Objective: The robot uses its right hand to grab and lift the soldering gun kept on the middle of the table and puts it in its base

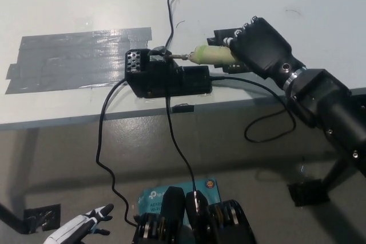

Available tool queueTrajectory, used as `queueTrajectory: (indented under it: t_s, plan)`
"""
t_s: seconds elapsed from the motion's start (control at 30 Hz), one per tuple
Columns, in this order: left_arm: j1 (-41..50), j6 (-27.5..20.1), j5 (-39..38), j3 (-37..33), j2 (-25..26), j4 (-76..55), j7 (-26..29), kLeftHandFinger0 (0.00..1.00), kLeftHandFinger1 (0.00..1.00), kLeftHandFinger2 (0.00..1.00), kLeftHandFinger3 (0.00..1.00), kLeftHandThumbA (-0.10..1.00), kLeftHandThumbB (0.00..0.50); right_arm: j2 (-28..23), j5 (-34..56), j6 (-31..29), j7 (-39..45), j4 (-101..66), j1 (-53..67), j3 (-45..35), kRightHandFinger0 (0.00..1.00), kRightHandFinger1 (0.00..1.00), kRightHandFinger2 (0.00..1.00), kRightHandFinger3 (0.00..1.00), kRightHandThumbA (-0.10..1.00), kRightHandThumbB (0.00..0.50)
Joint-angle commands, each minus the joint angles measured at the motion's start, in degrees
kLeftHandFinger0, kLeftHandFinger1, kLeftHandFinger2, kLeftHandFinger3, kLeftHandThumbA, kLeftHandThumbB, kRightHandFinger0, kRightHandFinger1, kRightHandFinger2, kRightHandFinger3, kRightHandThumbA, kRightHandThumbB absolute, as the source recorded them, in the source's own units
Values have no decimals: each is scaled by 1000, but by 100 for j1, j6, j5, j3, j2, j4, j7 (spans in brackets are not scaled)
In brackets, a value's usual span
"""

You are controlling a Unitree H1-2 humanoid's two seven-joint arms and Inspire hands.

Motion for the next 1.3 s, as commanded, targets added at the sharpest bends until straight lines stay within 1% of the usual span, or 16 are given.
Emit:
queueTrajectory:
  t_s: [0.0, 0.07, 0.1, 0.2, 0.3, 0.37, 0.53, 0.6, 0.7, 0.73, 0.77, 0.93, 1.07, 1.17, 1.23, 1.27]
  plan:
    - [-97, 68, 99, 19, 21, -130, -121, 1000, 874, 1000, 1000, 1000, 500, -86, -176, -1, 110, 42, -563, 75, 0, 0, 213, 235, -75, 13]
    - [-82, 68, 107, 34, 10, -152, -140, 1000, 876, 1000, 1000, 1000, 500, -77, -157, -16, 93, 96, -631, 113, 0, 0, 250, 154, -73, 0]
    - [-93, 68, 118, 18, 17, -154, -158, 1000, 877, 1000, 1000, 1000, 500, -63, -147, 35, 130, 87, -663, 105, 0, 0, 267, 12, -100, 0]
    - [-111, 68, 114, 32, -2, -180, -206, 1000, 849, 1000, 1000, 1000, 500, 31, -18, 16, -7, 240, -821, 34, 0, 0, 268, 49, -100, 83]
    - [-132, 68, 136, 63, -52, -166, -209, 1000, 829, 1000, 1000, 1000, 500, 44, -5, -28, 133, 299, -965, 61, 0, 0, 270, 1, -100, 50]
    - [-129, 68, 167, 71, -60, -186, -214, 1000, 811, 990, 1000, 1000, 500, 75, -19, -92, -24, 419, -1034, 92, 0, 0, 270, 0, -100, 95]
    - [-180, 68, 201, 61, -89, -170, -259, 1000, 830, 1000, 1000, 1000, 500, 56, -172, -158, -231, 481, -995, 276, 0, 0, 185, 0, -100, 103]
    - [-190, 68, 192, 64, -90, -184, -284, 1000, 835, 1000, 1000, 1000, 500, 34, -231, -97, -44, 381, -940, 345, 0, 0, 216, 246, -100, 93]
    - [-201, 68, 205, 64, -107, -229, -307, 1000, 829, 1000, 1000, 1000, 500, 31, -196, -140, -167, 439, -859, 388, 0, 0, 153, 380, -80, 60]
    - [-209, 68, 207, 64, -117, -203, -314, 1000, 824, 1000, 1000, 1000, 500, 46, -188, -132, -33, 420, -815, 423, 0, 0, 136, 467, 66, 2]
    - [-199, 68, 215, 79, -134, -202, -310, 1000, 840, 1000, 1000, 1000, 500, 51, -188, -131, -2, 405, -797, 440, 0, 0, 138, 515, 72, 0]
    - [-211, 68, 227, 101, -185, -199, -337, 1000, 843, 1000, 1000, 1000, 500, 196, -177, -219, -406, 735, -852, 522, 0, 0, 88, 217, -94, 7]
    - [-179, 68, 241, 106, -245, -206, -331, 1000, 846, 1000, 1000, 1000, 500, 341, -308, -60, -589, 833, -982, 611, 0, 0, 78, 235, -61, 67]
    - [-205, 68, 292, 90, -246, -183, -350, 1000, 839, 1000, 1000, 1000, 500, 440, -226, -140, -525, 990, -1163, 627, 0, 0, 98, 118, -100, 53]
    - [-214, 68, 303, 118, -285, -181, -351, 1000, 831, 985, 1000, 1000, 500, 520, -217, -292, -802, 1269, -1406, 679, 0, 0, 153, 146, -100, 70]
    - [-207, 68, 306, 125, -295, -196, -353, 1000, 830, 982, 1000, 1000, 500, 571, -149, -329, -838, 1371, -1488, 661, 0, 0, 126, 68, -100, 99]
